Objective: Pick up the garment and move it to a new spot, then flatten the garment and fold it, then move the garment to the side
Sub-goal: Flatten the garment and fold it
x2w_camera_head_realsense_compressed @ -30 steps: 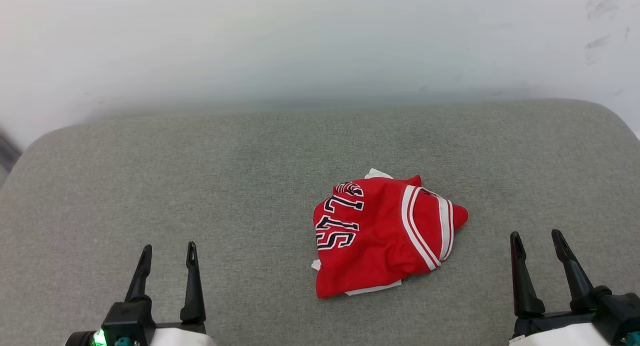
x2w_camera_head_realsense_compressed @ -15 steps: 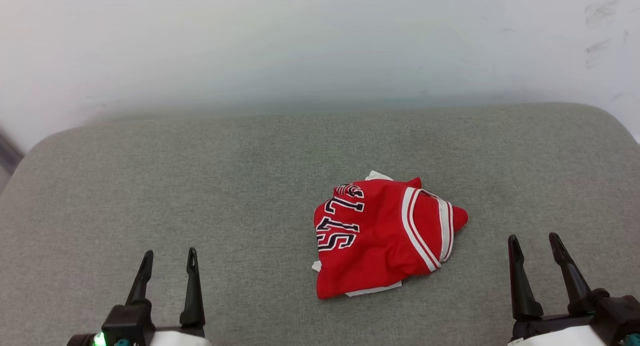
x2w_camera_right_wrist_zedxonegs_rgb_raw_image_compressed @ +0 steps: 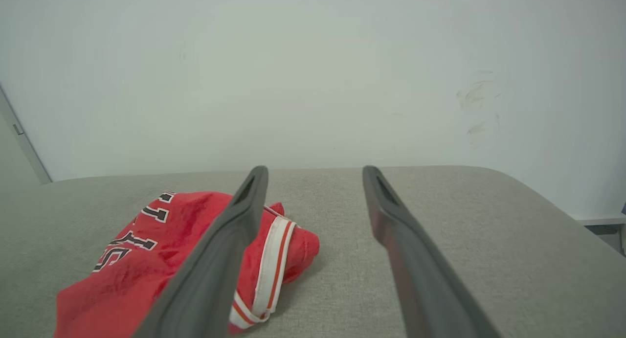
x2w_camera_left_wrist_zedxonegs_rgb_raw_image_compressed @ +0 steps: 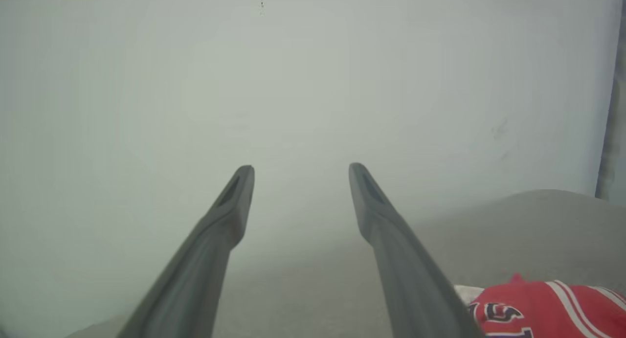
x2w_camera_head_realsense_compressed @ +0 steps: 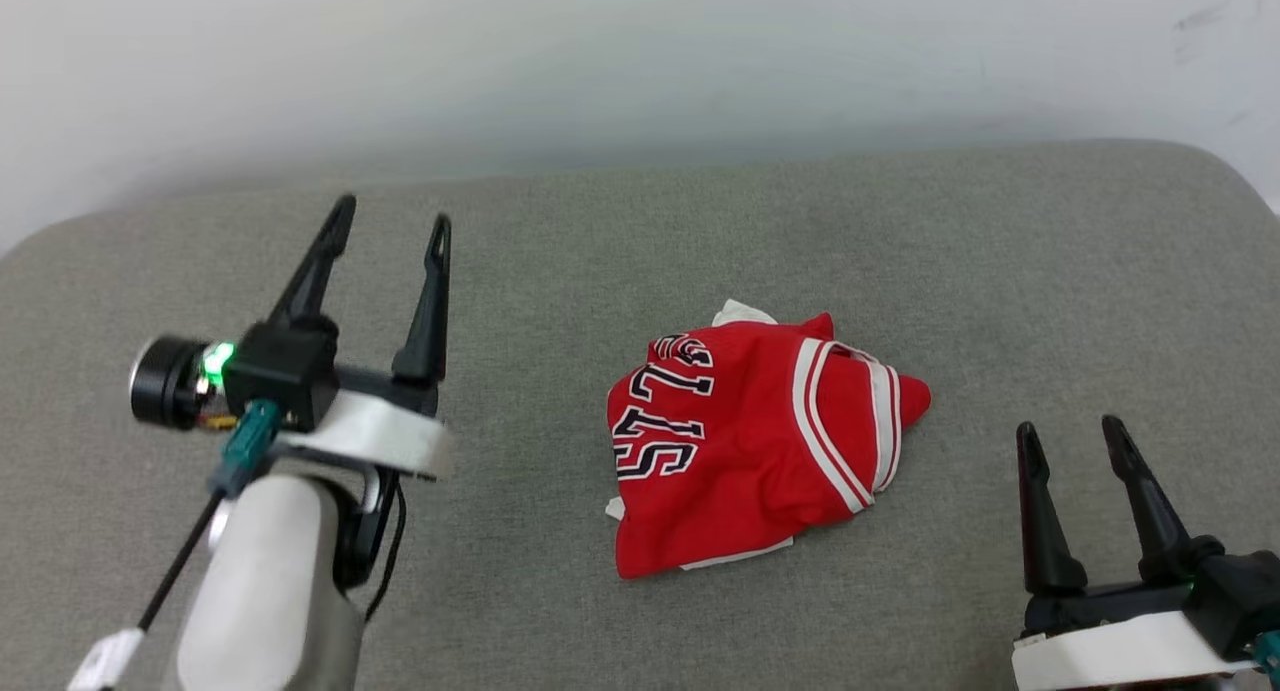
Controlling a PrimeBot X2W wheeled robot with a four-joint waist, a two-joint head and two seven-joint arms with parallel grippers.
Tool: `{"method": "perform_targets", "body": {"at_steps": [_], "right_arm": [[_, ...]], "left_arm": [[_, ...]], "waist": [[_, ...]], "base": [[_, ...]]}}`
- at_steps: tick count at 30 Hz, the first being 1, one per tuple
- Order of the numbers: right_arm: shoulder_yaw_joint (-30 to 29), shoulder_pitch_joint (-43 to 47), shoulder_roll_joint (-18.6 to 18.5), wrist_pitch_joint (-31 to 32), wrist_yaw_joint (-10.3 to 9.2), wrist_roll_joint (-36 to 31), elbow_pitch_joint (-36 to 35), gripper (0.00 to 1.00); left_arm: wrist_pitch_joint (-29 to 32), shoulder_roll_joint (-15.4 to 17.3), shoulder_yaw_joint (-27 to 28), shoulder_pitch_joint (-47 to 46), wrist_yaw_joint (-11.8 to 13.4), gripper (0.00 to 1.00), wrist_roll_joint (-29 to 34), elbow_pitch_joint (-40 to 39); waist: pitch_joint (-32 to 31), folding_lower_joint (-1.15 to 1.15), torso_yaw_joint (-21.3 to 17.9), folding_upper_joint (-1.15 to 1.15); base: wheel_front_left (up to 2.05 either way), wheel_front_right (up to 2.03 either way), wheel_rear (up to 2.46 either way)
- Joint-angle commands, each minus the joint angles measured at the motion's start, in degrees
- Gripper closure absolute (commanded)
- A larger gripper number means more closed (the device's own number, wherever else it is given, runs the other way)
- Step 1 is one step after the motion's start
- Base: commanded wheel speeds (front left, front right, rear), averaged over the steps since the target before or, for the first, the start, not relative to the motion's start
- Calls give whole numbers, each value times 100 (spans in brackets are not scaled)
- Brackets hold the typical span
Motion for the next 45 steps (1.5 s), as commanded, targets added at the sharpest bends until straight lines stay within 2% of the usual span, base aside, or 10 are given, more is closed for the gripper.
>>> {"method": "perform_targets", "body": {"at_steps": [1,4,8,12,17,27,32,35,39,45], "right_arm": [[-15,-107,6,-12,-2,-12,-26,0],[-24,-244,7,-12,-2,-16,-62,0],[-77,-425,6,-12,-2,-12,-104,0],[-137,-616,8,-12,-2,-6,-159,0],[-116,-827,5,-12,-2,13,-210,0],[-93,-1188,7,-12,-2,154,-280,0],[-46,-1335,7,-12,-2,238,-272,0],[-19,-1436,7,-12,-2,302,-279,0],[9,-1555,8,-12,-2,374,-284,0],[20,-1620,7,-12,-2,450,-269,0]], "left_arm": [[-13,55,-95,-264,-34,0,5,126],[85,213,-350,-1068,-92,0,-45,371],[548,335,-758,-2016,-120,0,-289,613],[1213,508,-1557,-2921,-123,0,-778,749],[2286,763,-2682,-3952,-125,0,-1726,900],[4987,1370,-5120,-5458,-126,0,-3896,1088],[5985,1599,-6182,-5919,-126,0,-4674,1062],[6313,1707,-6644,-6089,-127,0,-4943,1122],[6652,1775,-6865,-6079,-127,0,-5097,1225],[7308,1909,-6990,-5452,-134,0,-4754,1001]], "waist": [[217,-1,-109,0],[479,-1,-207,0],[816,-1,-316,0],[1136,-1,-377,0],[1494,-1,-470,0],[2099,-1,-823,0],[2371,-1,-1014,0],[2525,-1,-1136,0],[2723,-1,-1279,0],[2891,-1,-1395,0]], "base": [[0,0,0],[0,0,0],[0,0,0],[0,0,0],[0,0,0],[0,0,0],[0,0,0],[0,0,0],[0,0,0],[0,0,0]]}}
